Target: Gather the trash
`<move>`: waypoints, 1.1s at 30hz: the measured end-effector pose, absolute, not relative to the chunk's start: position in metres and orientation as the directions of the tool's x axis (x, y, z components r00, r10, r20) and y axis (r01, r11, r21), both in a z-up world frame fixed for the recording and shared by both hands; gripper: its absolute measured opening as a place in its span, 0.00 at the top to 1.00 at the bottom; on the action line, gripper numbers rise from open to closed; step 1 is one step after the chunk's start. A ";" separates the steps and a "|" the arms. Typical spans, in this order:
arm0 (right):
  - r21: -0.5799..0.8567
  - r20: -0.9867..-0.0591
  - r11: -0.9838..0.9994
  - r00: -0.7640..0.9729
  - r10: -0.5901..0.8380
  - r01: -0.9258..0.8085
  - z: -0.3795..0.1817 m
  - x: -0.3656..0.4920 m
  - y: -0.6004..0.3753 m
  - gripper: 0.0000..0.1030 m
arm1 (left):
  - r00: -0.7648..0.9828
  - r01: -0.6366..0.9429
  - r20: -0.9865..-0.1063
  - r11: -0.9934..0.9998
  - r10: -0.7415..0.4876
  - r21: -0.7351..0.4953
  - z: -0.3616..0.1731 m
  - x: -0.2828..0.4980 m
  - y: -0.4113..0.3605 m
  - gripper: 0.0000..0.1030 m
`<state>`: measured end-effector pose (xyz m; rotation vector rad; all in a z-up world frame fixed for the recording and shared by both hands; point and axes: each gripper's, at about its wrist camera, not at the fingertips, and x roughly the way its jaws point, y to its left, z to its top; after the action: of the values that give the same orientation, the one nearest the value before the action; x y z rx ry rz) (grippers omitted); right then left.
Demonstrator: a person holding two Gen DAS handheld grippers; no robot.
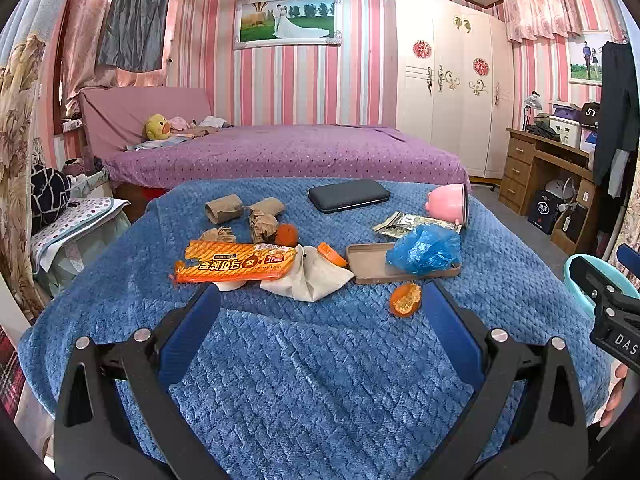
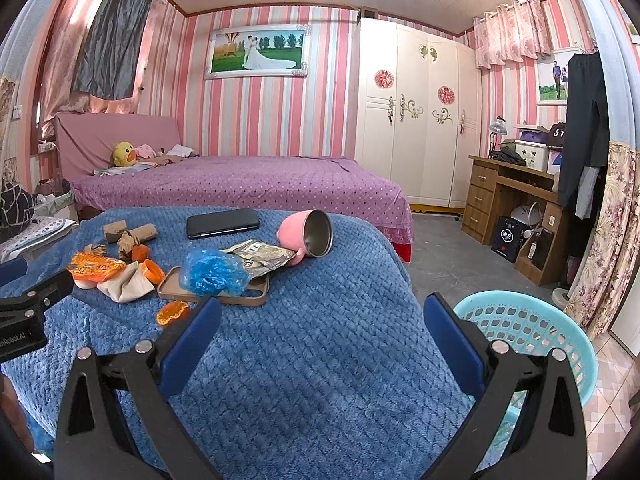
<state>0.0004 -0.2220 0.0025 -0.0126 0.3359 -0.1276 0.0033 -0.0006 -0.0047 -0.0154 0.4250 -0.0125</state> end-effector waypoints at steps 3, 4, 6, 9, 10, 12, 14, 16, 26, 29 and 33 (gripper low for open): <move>-0.036 -0.325 0.992 0.937 -0.130 0.125 0.002 0.001 -0.221 0.04 | 0.911 0.008 -0.412 1.000 -0.015 -0.019 -0.005 0.003 0.001 0.05; -0.037 -0.327 0.991 0.936 -0.131 0.126 0.001 0.002 -0.222 0.04 | 0.911 0.009 -0.412 1.000 -0.016 -0.018 -0.005 0.004 0.000 0.05; -0.039 -0.331 0.991 0.934 -0.132 0.126 -0.001 0.004 -0.220 0.04 | 0.911 0.009 -0.413 1.000 -0.016 -0.018 -0.005 0.004 0.000 0.05; -0.039 -0.330 0.991 0.935 -0.133 0.127 -0.001 0.003 -0.219 0.04 | 0.911 0.008 -0.412 1.000 -0.015 -0.017 -0.005 0.004 0.000 0.05; -0.039 -0.329 0.991 0.935 -0.132 0.127 -0.001 0.004 -0.219 0.04 | 0.911 0.008 -0.413 1.000 -0.014 -0.017 -0.005 0.004 0.000 0.05; -0.040 -0.330 0.991 0.935 -0.132 0.126 -0.001 0.003 -0.218 0.04 | 0.911 0.008 -0.413 1.000 -0.015 -0.018 -0.005 0.004 0.000 0.05; -0.044 -0.332 0.991 0.934 -0.133 0.126 0.000 0.004 -0.216 0.04 | 0.911 0.006 -0.413 1.000 -0.013 -0.017 -0.005 0.004 0.000 0.05; -0.046 -0.332 0.991 0.934 -0.134 0.126 -0.001 0.003 -0.215 0.04 | 0.909 0.005 -0.416 1.000 -0.012 -0.020 -0.006 0.004 0.002 0.05; -0.047 -0.333 0.991 0.933 -0.133 0.125 0.000 0.004 -0.215 0.04 | 0.908 0.002 -0.419 1.000 -0.010 -0.019 -0.007 0.005 0.006 0.05; -0.046 -0.333 0.991 0.933 -0.135 0.127 0.000 0.004 -0.216 0.04 | 0.908 0.000 -0.420 1.000 -0.009 -0.021 -0.007 0.005 0.007 0.05; -0.043 -0.334 0.991 0.933 -0.135 0.128 -0.001 0.004 -0.216 0.04 | 0.905 -0.005 -0.426 1.000 -0.004 -0.020 -0.008 0.005 0.009 0.05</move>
<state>0.0040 -0.2155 -0.0007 -0.0205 0.3427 -0.1344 0.0055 0.0095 -0.0080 -0.0208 0.4397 0.0007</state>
